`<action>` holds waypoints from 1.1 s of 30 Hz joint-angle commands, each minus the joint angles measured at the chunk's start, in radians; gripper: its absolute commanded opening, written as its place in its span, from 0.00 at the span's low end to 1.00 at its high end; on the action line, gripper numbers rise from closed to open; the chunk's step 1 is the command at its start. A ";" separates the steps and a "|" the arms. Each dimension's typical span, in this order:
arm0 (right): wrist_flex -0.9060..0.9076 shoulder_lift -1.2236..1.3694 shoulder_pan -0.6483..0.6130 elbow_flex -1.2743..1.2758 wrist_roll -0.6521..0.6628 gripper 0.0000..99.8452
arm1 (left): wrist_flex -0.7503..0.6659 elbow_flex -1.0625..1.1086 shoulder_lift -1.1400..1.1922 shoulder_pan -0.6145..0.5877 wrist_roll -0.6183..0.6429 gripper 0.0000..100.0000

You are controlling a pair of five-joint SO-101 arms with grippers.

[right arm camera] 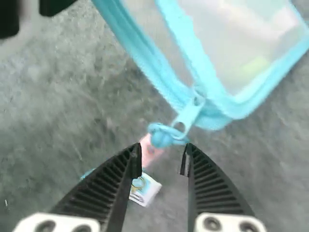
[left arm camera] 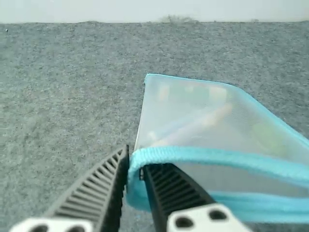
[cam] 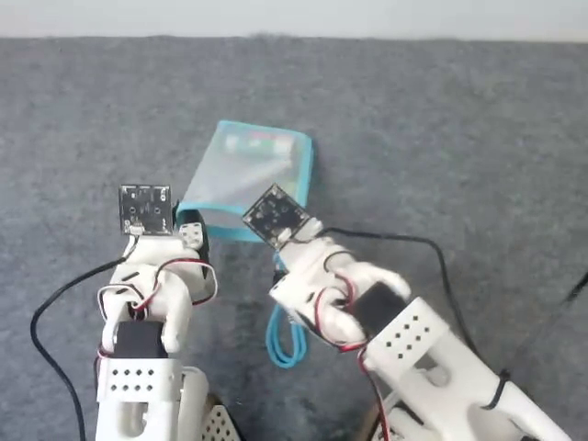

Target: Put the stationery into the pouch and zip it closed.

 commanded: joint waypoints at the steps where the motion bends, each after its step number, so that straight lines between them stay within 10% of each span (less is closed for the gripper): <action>1: -0.090 -0.027 -0.022 0.021 -0.083 0.14 | -0.040 -0.044 -0.028 -0.008 0.015 0.01; 10: -0.154 0.041 -0.018 0.037 -0.100 0.15 | -0.040 -0.042 -0.028 0.000 0.015 0.01; 18: -0.186 0.140 -0.018 0.009 -0.167 0.36 | -0.041 -0.042 -0.026 0.000 0.015 0.01; 25: -0.174 0.061 0.093 0.002 -0.163 0.01 | -0.046 -0.025 -0.032 0.002 0.015 0.01; 33: 0.036 -0.061 0.147 -0.153 -0.028 0.01 | -0.052 -0.007 -0.034 0.081 0.014 0.01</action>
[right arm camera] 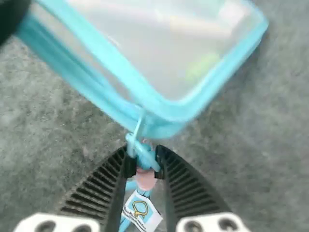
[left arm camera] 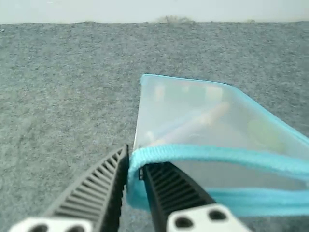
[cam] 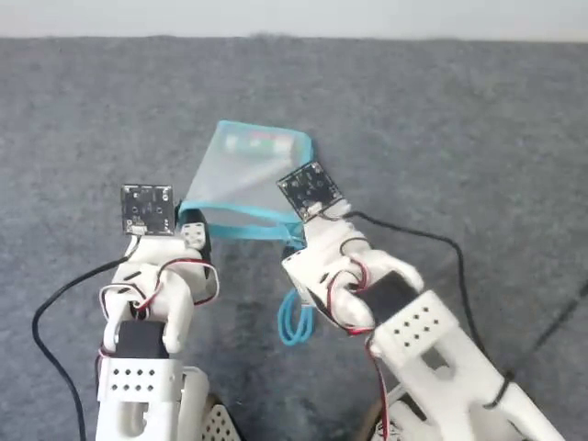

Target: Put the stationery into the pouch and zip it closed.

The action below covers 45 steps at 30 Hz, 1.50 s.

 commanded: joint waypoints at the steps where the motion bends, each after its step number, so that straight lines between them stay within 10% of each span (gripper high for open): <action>1: 0.054 -0.045 0.025 -0.114 0.038 0.01 | -0.055 -0.005 -0.034 0.069 0.006 0.02; 8: 0.136 -0.079 0.030 -0.155 0.097 0.01 | -0.058 -0.004 -0.034 0.069 -0.046 0.20; 23: 0.357 -0.358 0.028 -0.172 0.230 0.01 | -0.181 0.074 -0.028 0.075 -0.080 0.21; 30: 0.355 -0.331 0.033 -0.172 0.229 0.01 | -0.187 0.081 -0.032 0.078 -0.110 0.00; 45: 0.355 -0.145 -0.084 -0.327 0.221 0.01 | -0.140 0.070 -0.026 0.226 -0.144 0.01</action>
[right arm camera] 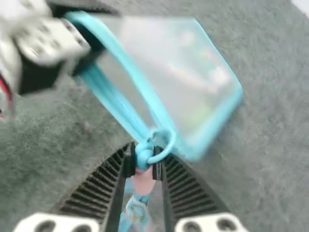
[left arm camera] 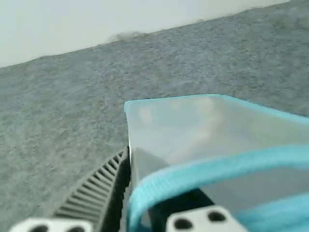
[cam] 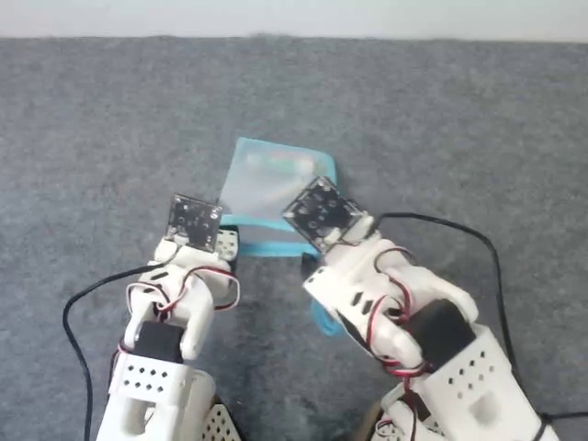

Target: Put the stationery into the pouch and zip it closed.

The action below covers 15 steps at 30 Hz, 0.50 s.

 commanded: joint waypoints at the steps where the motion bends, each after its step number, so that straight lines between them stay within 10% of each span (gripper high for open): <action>1: 0.002 0.091 -0.073 -0.141 0.011 0.01 | 0.009 -0.025 -0.025 0.054 -0.012 0.01; 15: 0.051 0.302 -0.335 -0.282 0.051 0.01 | 0.031 -0.036 -0.025 0.043 0.025 0.01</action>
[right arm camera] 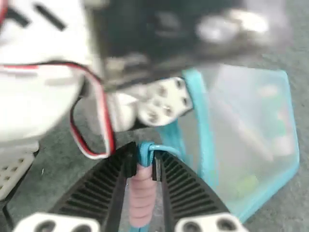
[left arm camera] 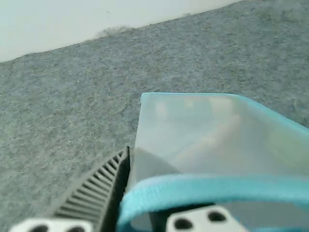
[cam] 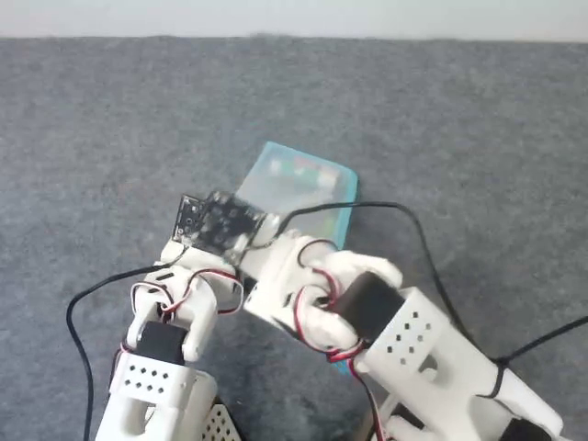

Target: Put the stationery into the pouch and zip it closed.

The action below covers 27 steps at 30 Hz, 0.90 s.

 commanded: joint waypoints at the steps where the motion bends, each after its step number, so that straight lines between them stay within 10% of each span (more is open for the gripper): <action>1: 0.030 -0.015 -0.068 -0.075 0.026 0.01 | 0.003 -0.038 -0.025 -0.008 0.037 0.01; 9: 0.079 -0.019 0.024 -0.026 0.028 0.01 | 0.003 -0.076 -0.025 -0.212 0.146 0.01; 27: -0.007 0.079 -0.064 -0.195 0.061 0.01 | 0.034 -0.076 -0.025 -0.095 0.087 0.01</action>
